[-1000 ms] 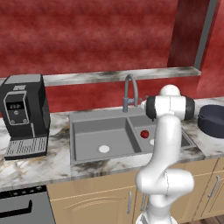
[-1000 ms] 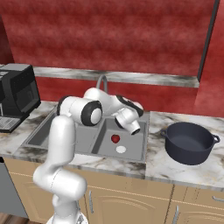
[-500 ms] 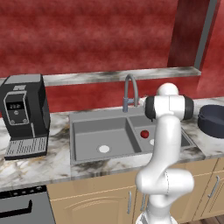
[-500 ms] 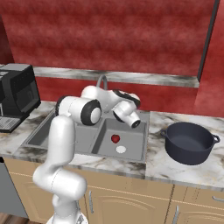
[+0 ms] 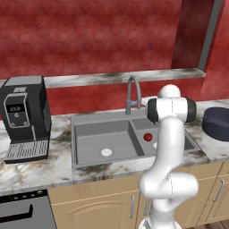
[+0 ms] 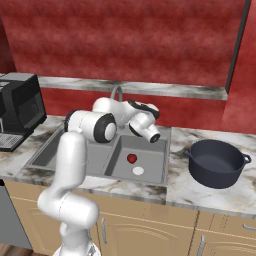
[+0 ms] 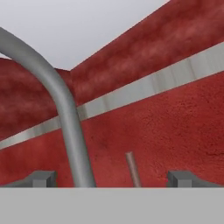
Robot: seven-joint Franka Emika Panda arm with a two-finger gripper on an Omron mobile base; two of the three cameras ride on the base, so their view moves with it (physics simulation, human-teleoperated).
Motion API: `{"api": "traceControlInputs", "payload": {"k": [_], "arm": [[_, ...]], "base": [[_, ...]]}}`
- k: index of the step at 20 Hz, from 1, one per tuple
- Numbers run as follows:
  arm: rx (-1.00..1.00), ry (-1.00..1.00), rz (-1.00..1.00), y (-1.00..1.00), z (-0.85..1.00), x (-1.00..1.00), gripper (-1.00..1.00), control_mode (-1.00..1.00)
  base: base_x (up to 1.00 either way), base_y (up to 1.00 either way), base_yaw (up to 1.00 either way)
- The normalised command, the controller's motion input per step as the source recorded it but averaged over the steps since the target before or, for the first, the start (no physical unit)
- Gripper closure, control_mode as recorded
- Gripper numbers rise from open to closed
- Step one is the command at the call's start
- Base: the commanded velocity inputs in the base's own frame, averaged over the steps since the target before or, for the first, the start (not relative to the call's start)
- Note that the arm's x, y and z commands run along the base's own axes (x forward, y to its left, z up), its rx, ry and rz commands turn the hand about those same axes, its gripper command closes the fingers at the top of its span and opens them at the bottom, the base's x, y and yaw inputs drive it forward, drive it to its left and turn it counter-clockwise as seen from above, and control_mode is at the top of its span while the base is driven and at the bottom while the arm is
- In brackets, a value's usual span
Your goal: Dump the tomato from the pot into the sink. Then turn on the water and wash the tomato. Then turn off the water and put the tomato back in the pot.
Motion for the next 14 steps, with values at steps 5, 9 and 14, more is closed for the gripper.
{"api": "traceControlInputs", "payload": {"k": [5,9,14], "arm": [[0.0,-0.08,0.0,0.0,-0.19,0.24,-1.0,-1.0],[0.0,-0.05,0.0,0.0,-0.14,0.23,-1.0,-1.0],[0.0,0.0,0.0,0.0,0.0,0.28,-1.0,-1.0]], "base": [[0.0,0.0,0.0],[0.0,0.0,0.0],[0.0,0.0,0.0]]}}
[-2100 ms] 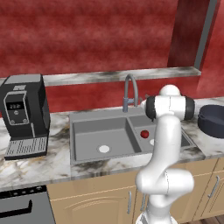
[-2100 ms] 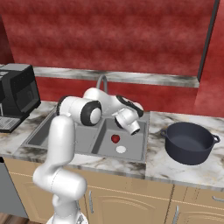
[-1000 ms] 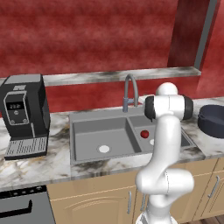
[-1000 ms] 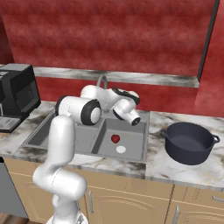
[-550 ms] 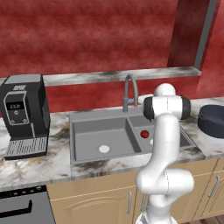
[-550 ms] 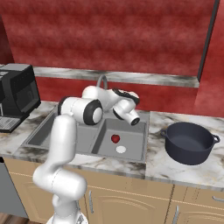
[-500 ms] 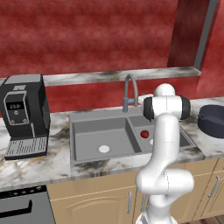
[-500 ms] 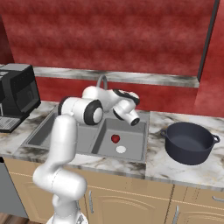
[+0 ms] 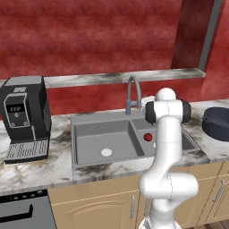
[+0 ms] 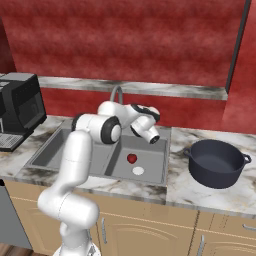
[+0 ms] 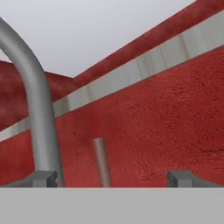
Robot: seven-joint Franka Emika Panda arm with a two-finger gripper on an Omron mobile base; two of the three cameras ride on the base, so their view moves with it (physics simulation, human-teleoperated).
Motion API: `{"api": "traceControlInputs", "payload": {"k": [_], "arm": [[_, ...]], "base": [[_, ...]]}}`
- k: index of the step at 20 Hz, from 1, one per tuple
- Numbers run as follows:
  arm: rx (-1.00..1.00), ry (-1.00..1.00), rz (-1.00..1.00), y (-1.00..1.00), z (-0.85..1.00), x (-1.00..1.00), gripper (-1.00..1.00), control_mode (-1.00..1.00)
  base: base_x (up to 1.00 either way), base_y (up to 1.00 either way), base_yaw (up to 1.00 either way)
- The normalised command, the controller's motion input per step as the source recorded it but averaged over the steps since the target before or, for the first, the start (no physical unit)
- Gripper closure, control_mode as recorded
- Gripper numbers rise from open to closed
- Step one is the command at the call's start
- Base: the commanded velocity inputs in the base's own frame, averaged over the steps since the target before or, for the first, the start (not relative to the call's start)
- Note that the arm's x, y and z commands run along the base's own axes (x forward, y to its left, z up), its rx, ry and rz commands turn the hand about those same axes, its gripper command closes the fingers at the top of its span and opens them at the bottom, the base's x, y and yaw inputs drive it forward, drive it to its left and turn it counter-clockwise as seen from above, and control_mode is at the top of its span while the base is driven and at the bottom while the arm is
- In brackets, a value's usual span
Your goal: Dump the tomato from the pot into the sink. Then turn on the water and wash the tomato. Then turn off the water and put the tomato back in the pot.
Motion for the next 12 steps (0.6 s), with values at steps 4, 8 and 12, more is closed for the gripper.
{"api": "traceControlInputs", "payload": {"k": [4,8,12], "arm": [[0.0,0.0,0.0,0.0,0.0,0.3,-1.0,-1.0],[0.0,0.0,0.0,0.0,-0.01,0.22,-1.0,-1.0],[0.0,0.0,0.0,-0.03,-0.01,0.05,-1.0,-1.0]], "base": [[0.0,0.0,0.0],[0.0,0.0,0.0],[0.0,0.0,0.0]]}}
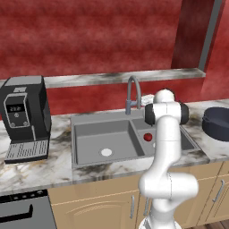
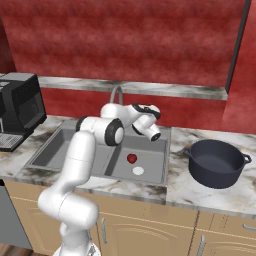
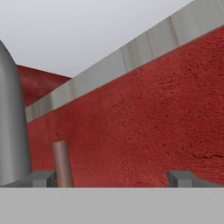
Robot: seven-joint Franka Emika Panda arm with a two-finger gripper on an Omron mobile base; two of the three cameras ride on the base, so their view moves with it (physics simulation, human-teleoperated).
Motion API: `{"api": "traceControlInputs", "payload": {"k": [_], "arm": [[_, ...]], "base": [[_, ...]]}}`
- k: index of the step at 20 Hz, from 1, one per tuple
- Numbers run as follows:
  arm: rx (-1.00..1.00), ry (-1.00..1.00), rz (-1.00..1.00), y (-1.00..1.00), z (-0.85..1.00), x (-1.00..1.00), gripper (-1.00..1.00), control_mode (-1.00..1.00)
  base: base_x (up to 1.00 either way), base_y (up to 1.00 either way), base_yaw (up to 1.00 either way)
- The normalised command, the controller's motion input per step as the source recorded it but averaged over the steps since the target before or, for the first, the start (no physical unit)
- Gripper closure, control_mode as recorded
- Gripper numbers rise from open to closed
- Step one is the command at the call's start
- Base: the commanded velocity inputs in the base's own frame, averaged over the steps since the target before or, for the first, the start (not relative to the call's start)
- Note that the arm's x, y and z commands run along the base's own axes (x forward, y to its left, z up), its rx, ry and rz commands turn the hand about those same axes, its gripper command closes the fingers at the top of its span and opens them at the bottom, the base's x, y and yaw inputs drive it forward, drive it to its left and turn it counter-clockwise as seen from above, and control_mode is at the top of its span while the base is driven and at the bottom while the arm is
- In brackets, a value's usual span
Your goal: Dump the tomato from the pot into the sink. Then turn on the water and wash the tomato. Then turn off the water and put the tomato back in the pot.
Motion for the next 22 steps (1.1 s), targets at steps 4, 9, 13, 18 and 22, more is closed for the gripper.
{"api": "traceControlInputs", "payload": {"k": [4,9,13,18,22], "arm": [[0.01,-0.01,0.0,-0.09,-0.07,0.07,-1.0,-1.0],[0.0,0.0,0.0,0.0,-0.02,0.0,1.0,-1.0],[0.0,0.0,0.0,0.0,-0.01,0.0,1.0,-1.0],[0.0,0.0,0.0,0.0,0.0,0.0,1.0,-1.0],[0.03,-0.01,0.0,-0.16,-0.03,0.0,1.0,-1.0]], "base": [[0.0,0.0,0.0],[0.0,0.0,0.0],[0.0,0.0,0.0],[0.0,0.0,0.0],[0.0,0.0,0.0]]}}
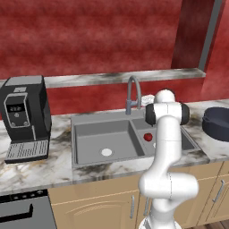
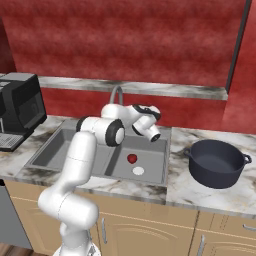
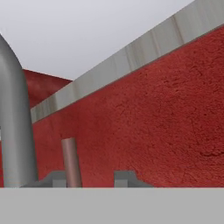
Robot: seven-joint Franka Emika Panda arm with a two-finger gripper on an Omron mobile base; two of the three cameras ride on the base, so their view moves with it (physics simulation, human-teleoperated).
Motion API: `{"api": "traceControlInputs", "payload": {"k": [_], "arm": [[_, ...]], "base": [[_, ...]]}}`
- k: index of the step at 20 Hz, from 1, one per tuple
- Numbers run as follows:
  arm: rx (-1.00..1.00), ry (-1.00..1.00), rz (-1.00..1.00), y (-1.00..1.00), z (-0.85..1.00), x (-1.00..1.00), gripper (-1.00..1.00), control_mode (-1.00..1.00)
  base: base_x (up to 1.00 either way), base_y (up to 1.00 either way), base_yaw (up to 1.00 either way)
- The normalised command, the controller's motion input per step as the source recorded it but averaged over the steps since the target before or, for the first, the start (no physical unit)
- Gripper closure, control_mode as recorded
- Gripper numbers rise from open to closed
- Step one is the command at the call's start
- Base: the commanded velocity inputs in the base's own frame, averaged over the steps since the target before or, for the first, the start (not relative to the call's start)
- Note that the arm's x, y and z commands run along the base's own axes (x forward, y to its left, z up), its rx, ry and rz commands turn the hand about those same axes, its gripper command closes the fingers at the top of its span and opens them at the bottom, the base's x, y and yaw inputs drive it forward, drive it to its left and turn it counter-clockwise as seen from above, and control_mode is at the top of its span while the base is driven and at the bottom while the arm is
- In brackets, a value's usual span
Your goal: Dump the tomato from the pot into the sink. Then turn on the water and wash the tomato. Then turn off the water and put the tomato back in the pot.
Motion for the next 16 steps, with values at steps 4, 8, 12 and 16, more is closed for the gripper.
{"api": "traceControlInputs", "payload": {"k": [4,8,12,16], "arm": [[0.1,0.0,0.0,-0.51,-0.1,0.0,1.0,-1.0],[0.09,0.0,-0.01,-0.61,-0.11,0.0,1.0,-1.0],[0.06,0.0,0.0,-0.71,-0.08,0.0,1.0,-1.0],[0.07,0.0,0.0,-0.69,-0.07,0.0,1.0,-1.0]], "base": [[0.0,0.0,0.0],[0.0,0.0,0.0],[0.0,0.0,0.0],[0.0,0.0,0.0]]}}
